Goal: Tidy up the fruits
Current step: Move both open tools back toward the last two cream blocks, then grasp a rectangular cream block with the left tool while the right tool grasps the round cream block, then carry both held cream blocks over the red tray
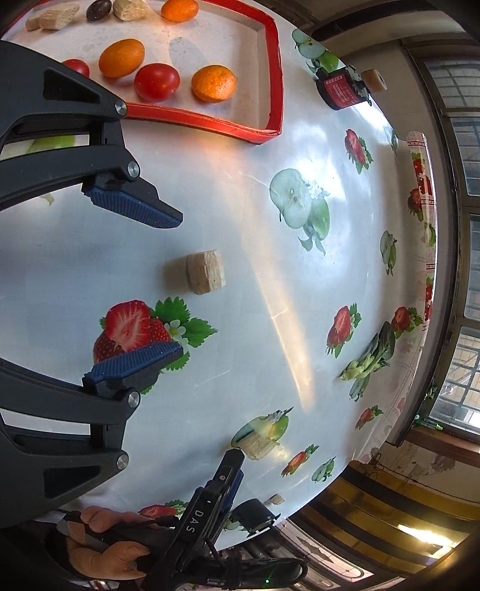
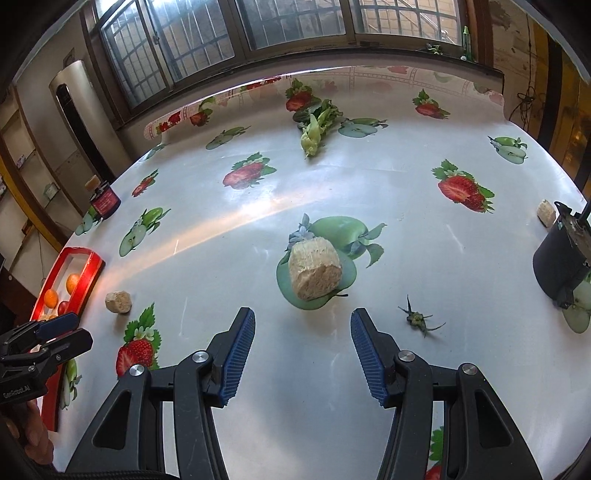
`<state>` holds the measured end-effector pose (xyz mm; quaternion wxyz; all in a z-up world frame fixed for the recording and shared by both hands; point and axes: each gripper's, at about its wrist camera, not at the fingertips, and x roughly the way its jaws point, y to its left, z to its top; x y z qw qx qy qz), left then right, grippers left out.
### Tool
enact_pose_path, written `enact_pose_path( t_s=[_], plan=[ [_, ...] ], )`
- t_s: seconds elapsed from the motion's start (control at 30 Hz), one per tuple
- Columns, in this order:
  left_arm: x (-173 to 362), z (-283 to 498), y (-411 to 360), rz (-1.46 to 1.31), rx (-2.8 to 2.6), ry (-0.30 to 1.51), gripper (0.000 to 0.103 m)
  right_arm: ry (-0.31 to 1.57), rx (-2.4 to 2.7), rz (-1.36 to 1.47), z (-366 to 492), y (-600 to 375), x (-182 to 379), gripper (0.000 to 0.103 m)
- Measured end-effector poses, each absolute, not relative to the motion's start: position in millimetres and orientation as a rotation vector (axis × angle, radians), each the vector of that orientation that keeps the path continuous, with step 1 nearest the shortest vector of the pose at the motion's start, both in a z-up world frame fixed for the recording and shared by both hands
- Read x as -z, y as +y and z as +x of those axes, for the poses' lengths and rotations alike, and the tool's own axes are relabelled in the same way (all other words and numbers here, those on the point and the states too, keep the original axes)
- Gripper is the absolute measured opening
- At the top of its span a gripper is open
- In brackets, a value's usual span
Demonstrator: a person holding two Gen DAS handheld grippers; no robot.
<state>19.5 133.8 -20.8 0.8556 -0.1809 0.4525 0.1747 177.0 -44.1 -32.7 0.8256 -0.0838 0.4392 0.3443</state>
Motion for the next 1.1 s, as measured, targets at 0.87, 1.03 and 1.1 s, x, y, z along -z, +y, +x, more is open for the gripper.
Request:
enact_pose_path(
  t_s=[0.87,1.03,1.1],
  plan=[
    [32,-4,132,-0.377,-0.377,0.912,0.024,0.893,-0.829,-0.260,135,-12,30,0.038],
    [21,-28,129,-0.379,-0.401,0.879,0.024,0.891,-0.899,-0.246,99,-8,22,0.038],
    [18,-38,129,-0.384,-0.411,0.870,0.025,0.896,-0.926,-0.240,86,-5,20,0.038]
  ],
)
